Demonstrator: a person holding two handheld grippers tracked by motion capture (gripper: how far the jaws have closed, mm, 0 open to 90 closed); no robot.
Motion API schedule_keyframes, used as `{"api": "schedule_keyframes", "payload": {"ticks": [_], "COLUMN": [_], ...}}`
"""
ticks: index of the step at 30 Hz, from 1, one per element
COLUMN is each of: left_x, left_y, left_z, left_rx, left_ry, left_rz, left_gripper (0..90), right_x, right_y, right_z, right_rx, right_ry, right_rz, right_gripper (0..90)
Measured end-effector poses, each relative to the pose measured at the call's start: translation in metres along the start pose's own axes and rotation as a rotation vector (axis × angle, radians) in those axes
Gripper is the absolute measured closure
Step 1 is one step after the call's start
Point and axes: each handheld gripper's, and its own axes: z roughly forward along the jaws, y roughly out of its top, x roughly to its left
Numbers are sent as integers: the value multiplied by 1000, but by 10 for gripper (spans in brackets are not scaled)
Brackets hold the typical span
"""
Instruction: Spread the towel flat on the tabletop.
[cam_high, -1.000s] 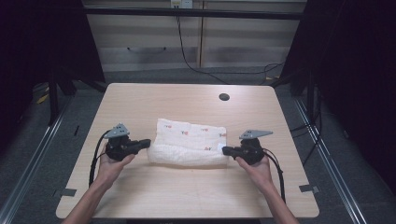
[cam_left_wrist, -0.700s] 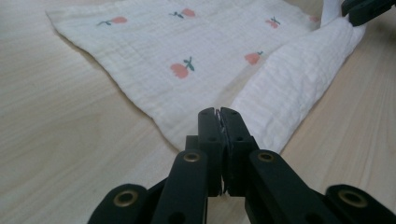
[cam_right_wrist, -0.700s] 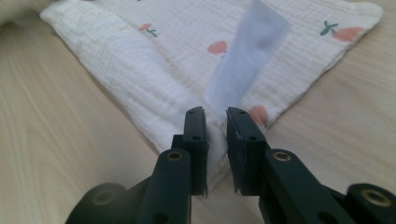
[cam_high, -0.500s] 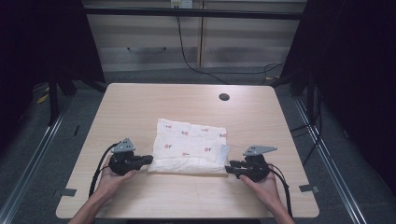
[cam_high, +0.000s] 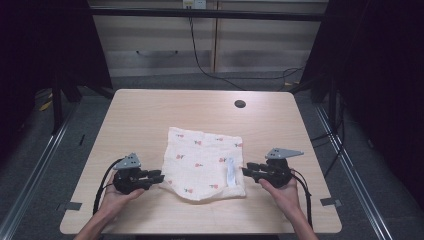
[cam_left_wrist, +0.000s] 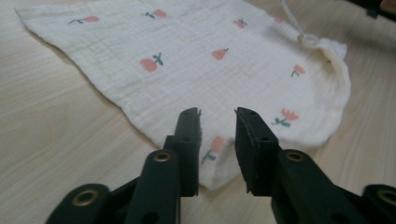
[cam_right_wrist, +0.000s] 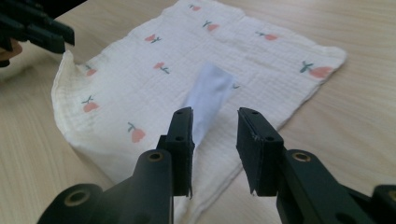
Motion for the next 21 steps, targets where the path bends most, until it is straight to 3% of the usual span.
{"api": "schedule_keyframes", "payload": {"ticks": [4,8,11,16,18,21], "left_x": [0,0,1,0,0,-2], "left_y": [4,3,1,-3,-4,-6], "left_z": [2,17,31,39,39,39], "left_rx": [-16,47,97,123,117,109], "left_ry": [11,25,27,39,38,51], "left_rz": [-8,10,27,51,47,65], "left_gripper": [661,645,645,644,638,639], "right_x": [6,7,7,11,11,15], "right_y": [-3,-7,-15,-22,-24,-25], "right_z": [9,14,20,28,31,29], "right_rx": [27,58,117,185,211,216], "right_ry": [36,65,88,108,108,114], "right_rz": [-17,-11,-1,-17,-34,-72], "right_gripper": [647,608,579,574,625,828]}}
